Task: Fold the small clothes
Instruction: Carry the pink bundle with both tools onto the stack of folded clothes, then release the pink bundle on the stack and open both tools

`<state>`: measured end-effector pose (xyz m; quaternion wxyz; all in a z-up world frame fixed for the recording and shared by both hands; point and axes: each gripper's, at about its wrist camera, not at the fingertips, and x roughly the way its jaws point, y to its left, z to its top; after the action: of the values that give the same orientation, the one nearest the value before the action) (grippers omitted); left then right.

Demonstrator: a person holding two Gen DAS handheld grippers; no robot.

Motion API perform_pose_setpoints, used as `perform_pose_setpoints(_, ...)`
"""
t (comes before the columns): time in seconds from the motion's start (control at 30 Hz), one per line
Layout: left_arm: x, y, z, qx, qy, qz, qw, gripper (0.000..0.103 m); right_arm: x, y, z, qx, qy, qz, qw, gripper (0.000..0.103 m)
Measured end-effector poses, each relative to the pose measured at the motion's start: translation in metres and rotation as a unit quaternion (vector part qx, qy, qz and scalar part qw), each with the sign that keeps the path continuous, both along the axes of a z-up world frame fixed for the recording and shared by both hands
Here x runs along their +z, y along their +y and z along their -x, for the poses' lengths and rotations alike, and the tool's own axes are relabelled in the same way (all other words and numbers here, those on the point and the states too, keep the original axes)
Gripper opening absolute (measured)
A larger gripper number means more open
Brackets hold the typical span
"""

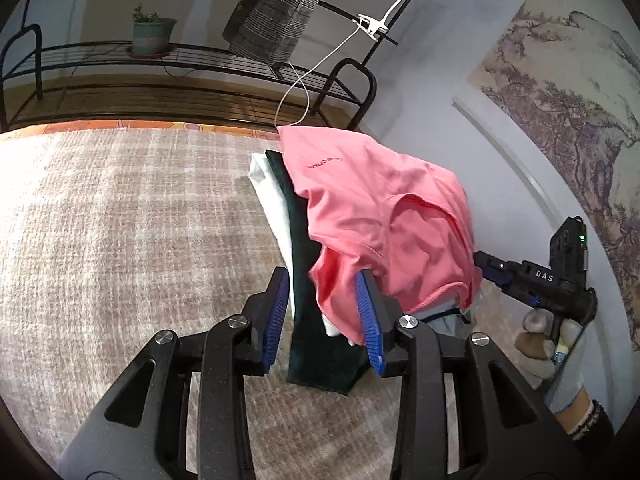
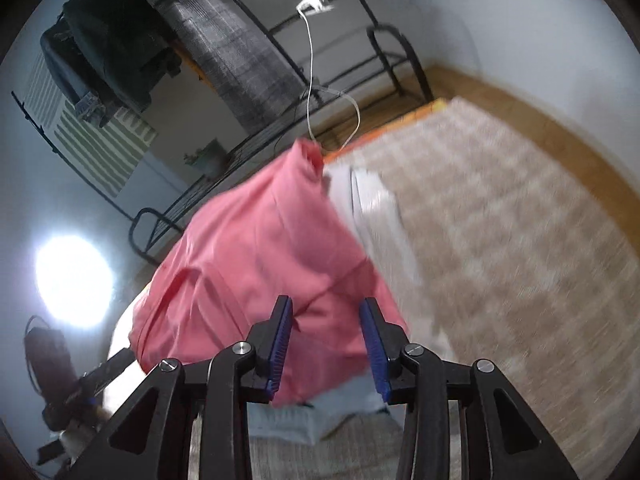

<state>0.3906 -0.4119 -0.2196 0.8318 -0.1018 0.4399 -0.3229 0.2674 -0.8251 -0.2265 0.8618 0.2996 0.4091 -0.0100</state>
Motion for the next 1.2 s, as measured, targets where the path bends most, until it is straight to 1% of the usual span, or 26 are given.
perform_pose_setpoints(0.03, -0.002, -0.004, -0.001, -0.008, 0.006, 0.005, 0.9999, 0.035, -0.002, 0.001, -0.001, 0.002, 0.001, -0.001, 1.0, 0.024)
perform_pose_setpoints(0.07, -0.001, -0.006, -0.002, -0.017, 0.013, 0.012, 0.9997, 0.034, -0.003, 0.005, -0.002, 0.005, 0.002, 0.003, 1.0, 0.011)
perform_pose_setpoints(0.1, 0.0, -0.009, -0.001, -0.025, 0.018, 0.021, 0.9993, 0.034, 0.0, 0.009, -0.004, 0.008, 0.002, 0.015, 1.0, 0.004)
perform_pose_setpoints(0.13, 0.005, -0.011, 0.002, -0.038, 0.017, 0.032, 0.9986, 0.034, 0.007, 0.014, -0.006, 0.011, 0.002, 0.045, 0.999, 0.002)
perform_pose_setpoints(0.17, 0.012, -0.015, 0.008, -0.056, 0.004, 0.032, 0.9979, 0.034, 0.013, 0.017, -0.007, 0.011, 0.002, 0.07, 0.997, 0.0)
perform_pose_setpoints(0.23, 0.025, -0.02, 0.019, -0.069, -0.04, 0.002, 0.9968, 0.034, 0.022, 0.013, -0.007, -0.007, 0.012, 0.114, 0.993, 0.0)
perform_pose_setpoints(0.27, 0.028, -0.02, 0.022, -0.07, -0.047, -0.005, 0.9964, 0.034, 0.025, 0.009, -0.006, -0.01, 0.011, 0.113, 0.994, 0.002)
perform_pose_setpoints(0.33, 0.03, -0.016, 0.023, -0.06, -0.054, -0.023, 0.9965, 0.035, 0.027, 0.004, -0.003, -0.014, 0.012, 0.099, 0.995, 0.01)
perform_pose_setpoints(0.37, 0.03, -0.012, 0.021, -0.05, -0.054, -0.028, 0.9969, 0.035, 0.029, 0.003, -0.001, -0.016, 0.014, 0.1, 0.995, 0.025)
perform_pose_setpoints(0.4, 0.028, -0.007, 0.015, -0.038, -0.046, -0.028, 0.9978, 0.034, 0.031, 0.004, 0.002, -0.019, 0.014, 0.105, 0.994, 0.029)
perform_pose_setpoints(0.43, 0.025, -0.003, 0.01, -0.029, -0.036, -0.024, 0.9987, 0.034, 0.032, 0.005, 0.005, -0.023, 0.013, 0.11, 0.994, 0.029)
perform_pose_setpoints(0.53, 0.011, 0.013, -0.01, 0.007, 0.005, 0.002, 1.0, 0.035, 0.033, 0.009, 0.008, -0.021, 0.009, 0.089, 0.996, 0.032)
perform_pose_setpoints(0.57, 0.002, 0.017, -0.017, 0.013, 0.029, 0.015, 0.9994, 0.035, 0.032, 0.01, 0.009, -0.02, 0.008, 0.082, 0.996, 0.034)
perform_pose_setpoints(0.6, -0.006, 0.018, -0.022, 0.015, 0.052, 0.025, 0.9982, 0.035, 0.031, 0.011, 0.01, -0.019, 0.007, 0.078, 0.997, 0.036)
perform_pose_setpoints(0.63, -0.018, 0.018, -0.028, 0.013, 0.086, 0.043, 0.9953, 0.035, 0.03, 0.012, 0.01, -0.016, 0.007, 0.075, 0.997, 0.036)
perform_pose_setpoints(0.7, -0.03, 0.016, -0.03, 0.007, 0.117, 0.069, 0.9908, 0.035, 0.025, 0.017, 0.009, -0.013, 0.011, 0.072, 0.997, 0.036)
perform_pose_setpoints(0.73, -0.032, 0.015, -0.029, 0.004, 0.124, 0.08, 0.9891, 0.031, 0.022, 0.018, 0.008, -0.012, 0.013, 0.071, 0.997, 0.036)
perform_pose_setpoints(0.77, -0.033, 0.014, -0.027, 0.0, 0.127, 0.097, 0.9871, 0.01, 0.019, 0.019, 0.007, -0.013, 0.016, 0.069, 0.997, 0.036)
perform_pose_setpoints(0.8, -0.03, 0.013, -0.025, -0.004, 0.125, 0.099, 0.9872, 0.0, 0.017, 0.019, 0.006, -0.014, 0.016, 0.066, 0.998, 0.036)
perform_pose_setpoints(0.93, -0.007, 0.019, -0.007, -0.004, 0.072, 0.087, 0.9937, 0.0, 0.013, 0.02, 0.004, -0.017, 0.017, 0.069, 0.997, 0.034)
perform_pose_setpoints(0.97, 0.0, 0.022, 0.0, 0.0, 0.047, 0.069, 0.9965, 0.0, 0.013, 0.02, 0.004, -0.017, 0.018, 0.071, 0.997, 0.033)
perform_pose_setpoints(1.0, 0.002, 0.023, 0.003, 0.002, 0.038, 0.059, 0.9976, 0.0, 0.014, 0.02, 0.004, -0.017, 0.018, 0.072, 0.997, 0.033)
perform_pose_setpoints(1.07, 0.004, 0.023, 0.011, 0.005, 0.014, 0.015, 0.9998, 0.0, 0.017, 0.021, 0.006, -0.02, 0.015, 0.073, 0.997, 0.033)
perform_pose_setpoints(1.13, 0.004, 0.02, 0.017, 0.007, -0.006, -0.032, 0.9994, 0.0, 0.02, 0.023, 0.008, -0.021, 0.011, 0.073, 0.997, 0.033)
perform_pose_setpoints(1.2, 0.004, 0.02, 0.024, 0.003, -0.014, -0.049, 0.9987, 0.0, 0.024, 0.027, 0.01, -0.021, 0.008, 0.075, 0.997, 0.033)
